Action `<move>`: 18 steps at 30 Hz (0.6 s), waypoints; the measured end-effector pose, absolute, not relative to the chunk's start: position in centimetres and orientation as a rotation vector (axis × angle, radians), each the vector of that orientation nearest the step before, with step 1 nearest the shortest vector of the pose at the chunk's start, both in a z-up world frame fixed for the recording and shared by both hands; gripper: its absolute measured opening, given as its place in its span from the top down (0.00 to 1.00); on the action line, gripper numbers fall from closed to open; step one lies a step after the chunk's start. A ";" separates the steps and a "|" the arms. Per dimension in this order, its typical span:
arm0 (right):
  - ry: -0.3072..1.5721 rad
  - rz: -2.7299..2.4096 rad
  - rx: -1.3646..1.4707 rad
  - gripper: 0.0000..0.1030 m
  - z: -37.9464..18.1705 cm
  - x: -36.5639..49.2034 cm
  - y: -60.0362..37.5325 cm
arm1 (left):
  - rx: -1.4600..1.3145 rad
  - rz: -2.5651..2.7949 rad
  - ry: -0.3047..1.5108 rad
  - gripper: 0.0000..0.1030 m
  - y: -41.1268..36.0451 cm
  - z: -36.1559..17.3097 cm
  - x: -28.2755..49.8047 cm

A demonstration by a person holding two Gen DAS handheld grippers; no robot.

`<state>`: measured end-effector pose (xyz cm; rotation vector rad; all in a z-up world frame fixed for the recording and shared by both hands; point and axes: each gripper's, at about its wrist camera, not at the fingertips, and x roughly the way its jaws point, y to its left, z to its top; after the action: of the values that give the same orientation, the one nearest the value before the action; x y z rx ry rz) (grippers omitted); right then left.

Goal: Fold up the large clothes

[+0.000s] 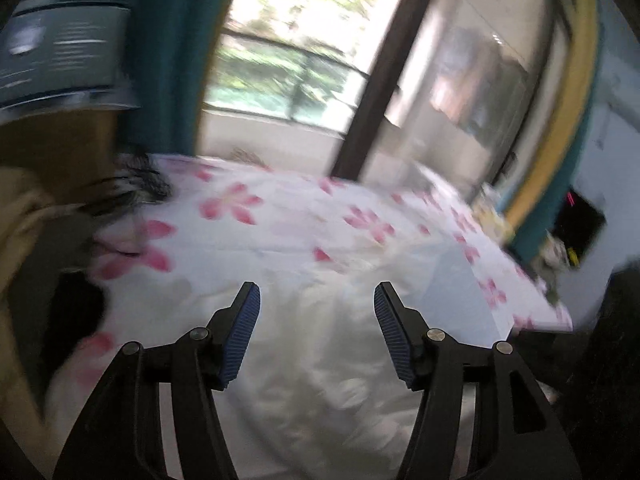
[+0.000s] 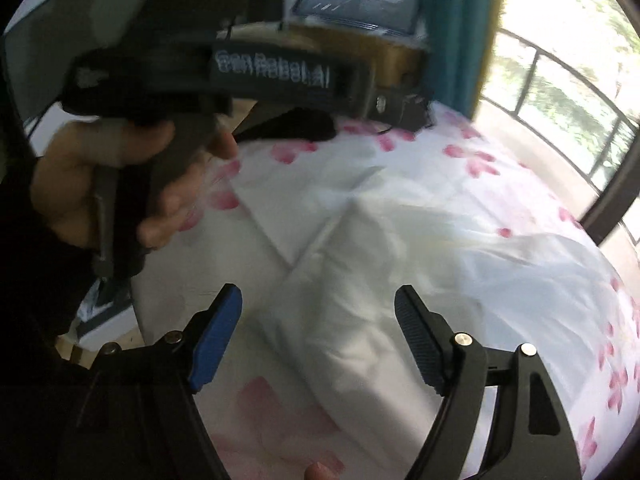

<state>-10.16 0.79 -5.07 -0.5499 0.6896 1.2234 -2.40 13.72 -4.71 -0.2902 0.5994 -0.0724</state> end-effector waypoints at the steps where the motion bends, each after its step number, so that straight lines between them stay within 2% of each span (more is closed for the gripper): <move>1: 0.684 1.202 -0.522 0.23 -4.7 -9.6 -0.3 | -0.271 -0.072 0.627 0.39 13.3 -5.2 -1.6; 5: 0.666 1.097 -0.439 0.23 -3.8 -6.3 -3.7 | -0.224 -0.031 0.809 0.40 12.2 -9.7 1.4; 6: 0.665 1.071 -0.421 0.23 -3.7 -5.6 -4.4 | -0.234 -0.045 0.811 0.49 12.1 -10.3 1.2; 7: 0.665 1.035 -0.399 0.23 -3.7 -4.8 -5.4 | -0.237 -0.053 0.813 0.79 12.1 -10.7 1.1; 8: 0.665 0.983 -0.373 0.23 -3.7 -3.7 -6.6 | -0.239 -0.056 0.819 0.96 12.1 -10.9 0.8; 15: 0.739 0.727 -0.260 0.23 -6.0 3.4 -10.6 | -0.404 0.106 0.661 0.97 13.6 -9.1 -4.1; 18: 0.771 0.727 -0.193 0.23 -6.8 5.6 -10.8 | -0.491 0.147 0.684 0.97 14.6 -10.0 -4.8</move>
<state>5.57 -10.81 -6.82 -0.1933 0.7715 0.7270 -4.77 14.57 -10.03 -0.4908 0.6842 0.1466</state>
